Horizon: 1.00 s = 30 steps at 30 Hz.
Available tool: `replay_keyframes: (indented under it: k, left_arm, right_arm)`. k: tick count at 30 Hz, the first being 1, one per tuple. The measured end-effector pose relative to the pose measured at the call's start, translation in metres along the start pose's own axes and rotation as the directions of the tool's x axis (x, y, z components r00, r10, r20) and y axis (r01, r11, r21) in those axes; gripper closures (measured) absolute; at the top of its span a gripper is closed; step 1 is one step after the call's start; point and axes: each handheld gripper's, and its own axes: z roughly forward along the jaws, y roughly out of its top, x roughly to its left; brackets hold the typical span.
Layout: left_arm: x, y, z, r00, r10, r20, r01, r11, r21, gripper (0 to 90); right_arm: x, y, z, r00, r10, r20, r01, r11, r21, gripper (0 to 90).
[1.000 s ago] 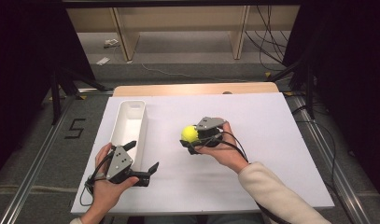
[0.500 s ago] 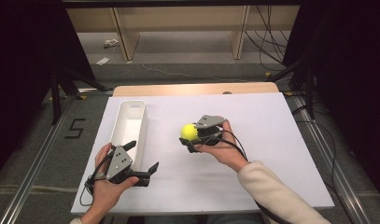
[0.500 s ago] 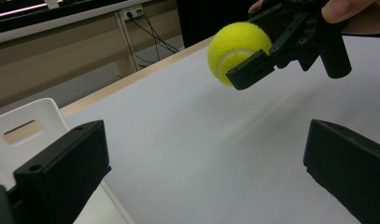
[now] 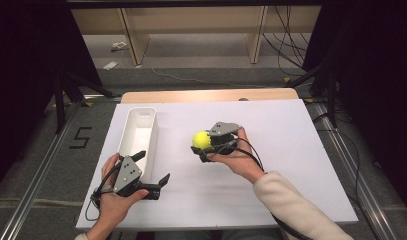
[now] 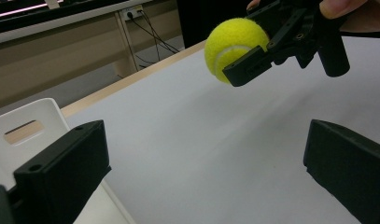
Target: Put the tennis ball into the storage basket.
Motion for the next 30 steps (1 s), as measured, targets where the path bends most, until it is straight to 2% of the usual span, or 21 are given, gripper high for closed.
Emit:
replay_keyframes:
  k: [30]
  left_arm:
    - [0.0, 0.0, 0.0, 1.0, 0.002, -0.002, -0.002, 1.0, -0.004, 0.0]
  right_arm:
    - [0.0, 0.012, 0.001, 1.0, -0.008, 0.004, 0.008, 1.0, -0.021, 26.7]
